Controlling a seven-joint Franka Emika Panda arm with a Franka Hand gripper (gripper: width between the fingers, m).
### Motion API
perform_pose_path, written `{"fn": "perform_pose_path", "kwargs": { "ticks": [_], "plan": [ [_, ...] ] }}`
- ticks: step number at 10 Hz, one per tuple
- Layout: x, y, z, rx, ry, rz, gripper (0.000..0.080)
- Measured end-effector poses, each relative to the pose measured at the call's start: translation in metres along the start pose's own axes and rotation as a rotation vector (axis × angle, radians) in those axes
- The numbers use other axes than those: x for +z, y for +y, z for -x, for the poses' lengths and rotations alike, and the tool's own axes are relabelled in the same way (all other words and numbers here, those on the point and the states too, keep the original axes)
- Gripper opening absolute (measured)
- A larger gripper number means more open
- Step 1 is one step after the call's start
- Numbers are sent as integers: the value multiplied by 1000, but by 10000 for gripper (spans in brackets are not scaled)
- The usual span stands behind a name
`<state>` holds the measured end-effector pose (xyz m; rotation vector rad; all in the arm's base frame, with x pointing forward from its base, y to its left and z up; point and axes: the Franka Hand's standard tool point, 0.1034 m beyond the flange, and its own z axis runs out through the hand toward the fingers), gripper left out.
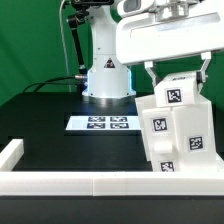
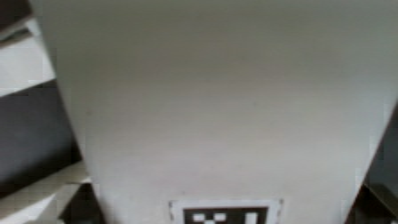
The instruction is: Assemble cabinet
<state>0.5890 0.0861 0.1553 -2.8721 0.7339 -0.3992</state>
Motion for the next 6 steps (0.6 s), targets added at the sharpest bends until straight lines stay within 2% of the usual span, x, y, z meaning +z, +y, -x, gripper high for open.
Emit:
{"fn": "perform_pose_path", "kwargs": {
  "ticks": [4,6],
  "plan": [
    [0,5,-2,236,0,1,560],
    [0,-2,7,491,-5,0,560]
  ]
}}
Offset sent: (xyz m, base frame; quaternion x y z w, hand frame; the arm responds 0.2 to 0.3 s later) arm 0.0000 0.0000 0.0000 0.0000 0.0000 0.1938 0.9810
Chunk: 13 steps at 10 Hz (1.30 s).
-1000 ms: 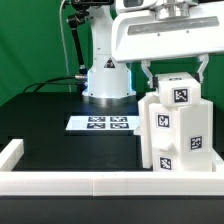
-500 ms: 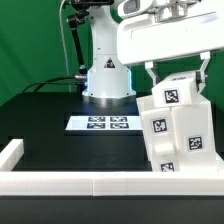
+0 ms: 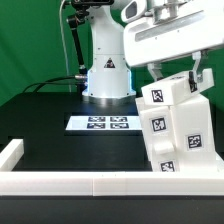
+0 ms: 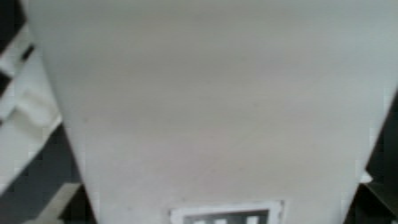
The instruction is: Assemble cabinet
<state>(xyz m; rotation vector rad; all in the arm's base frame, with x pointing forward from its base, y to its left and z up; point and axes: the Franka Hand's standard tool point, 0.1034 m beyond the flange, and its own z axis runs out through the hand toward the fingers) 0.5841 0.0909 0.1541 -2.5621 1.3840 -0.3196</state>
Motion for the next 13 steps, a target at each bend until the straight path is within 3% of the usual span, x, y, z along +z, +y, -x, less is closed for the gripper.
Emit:
{"fn": "perform_pose_path", "kwargs": {
  "ticks": [4,10,11,12,13],
  "plan": [
    [0,-7,17,383,-34,-7,560],
    [1,-7,17,721,-71,-16,560],
    [1,-7,17,719,-73,-16,673],
    [0,-6,14,659,-72,-18,673],
    [-3,-8,11,638,-75,-25,777]
  ]
}}
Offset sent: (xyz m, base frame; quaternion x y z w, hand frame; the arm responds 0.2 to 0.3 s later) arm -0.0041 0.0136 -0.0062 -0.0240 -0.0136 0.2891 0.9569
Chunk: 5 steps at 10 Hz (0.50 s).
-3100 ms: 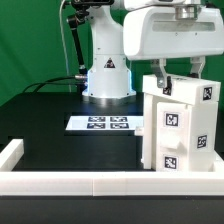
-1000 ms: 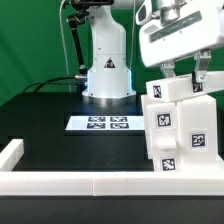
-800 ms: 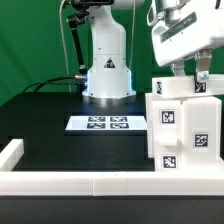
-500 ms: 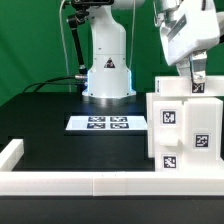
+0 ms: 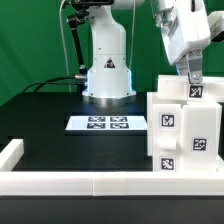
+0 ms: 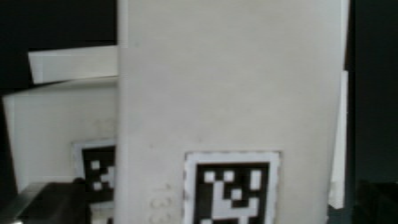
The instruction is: Assemble cabinet
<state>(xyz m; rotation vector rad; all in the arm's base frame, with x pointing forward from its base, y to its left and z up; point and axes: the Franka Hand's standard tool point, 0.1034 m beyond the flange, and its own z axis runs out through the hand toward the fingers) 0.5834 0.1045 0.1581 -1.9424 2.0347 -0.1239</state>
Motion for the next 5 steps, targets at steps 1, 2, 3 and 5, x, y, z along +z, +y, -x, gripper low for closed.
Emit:
{"fn": "perform_pose_path", "kwargs": {
  "ticks": [1,2,3,5],
  "plan": [
    [-4,-2,1,-20,-4,-8,777],
    [-10,-6,2,-32,-10,-19,795],
    [-18,-11,4,-40,-18,-34,795],
    [-32,-18,8,-38,-33,-56,797]
  ]
}}
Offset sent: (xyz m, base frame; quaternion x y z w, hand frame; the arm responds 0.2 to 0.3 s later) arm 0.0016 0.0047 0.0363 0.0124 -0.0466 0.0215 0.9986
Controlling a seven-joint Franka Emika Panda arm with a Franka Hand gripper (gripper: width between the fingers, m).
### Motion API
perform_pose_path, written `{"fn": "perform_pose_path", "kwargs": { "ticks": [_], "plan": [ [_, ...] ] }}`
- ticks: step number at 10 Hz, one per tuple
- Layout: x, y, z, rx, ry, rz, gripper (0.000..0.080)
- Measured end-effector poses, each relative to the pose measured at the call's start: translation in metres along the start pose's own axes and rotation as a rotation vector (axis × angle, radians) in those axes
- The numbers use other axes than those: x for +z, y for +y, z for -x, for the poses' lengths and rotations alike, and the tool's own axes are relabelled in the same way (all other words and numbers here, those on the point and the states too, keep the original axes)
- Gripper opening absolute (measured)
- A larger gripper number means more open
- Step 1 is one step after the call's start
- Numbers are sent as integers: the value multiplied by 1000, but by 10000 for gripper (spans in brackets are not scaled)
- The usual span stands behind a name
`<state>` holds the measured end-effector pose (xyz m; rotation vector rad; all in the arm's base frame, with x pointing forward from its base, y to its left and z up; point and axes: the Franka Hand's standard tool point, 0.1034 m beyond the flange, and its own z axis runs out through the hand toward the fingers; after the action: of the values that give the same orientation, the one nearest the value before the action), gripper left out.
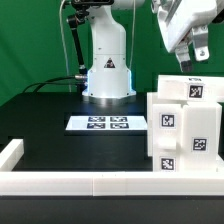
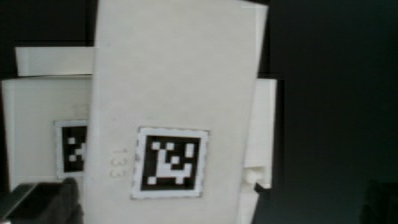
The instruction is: Assemble cabinet
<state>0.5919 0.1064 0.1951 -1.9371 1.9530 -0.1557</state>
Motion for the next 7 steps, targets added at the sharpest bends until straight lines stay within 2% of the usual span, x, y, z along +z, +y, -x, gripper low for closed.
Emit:
{"fn": "perform_pose_path", "kwargs": {
  "ticks": [4,7],
  "plan": [
    [3,0,-1,-85,7,-3,797],
    [6,1,-1,-469,15,19,797]
  ]
}}
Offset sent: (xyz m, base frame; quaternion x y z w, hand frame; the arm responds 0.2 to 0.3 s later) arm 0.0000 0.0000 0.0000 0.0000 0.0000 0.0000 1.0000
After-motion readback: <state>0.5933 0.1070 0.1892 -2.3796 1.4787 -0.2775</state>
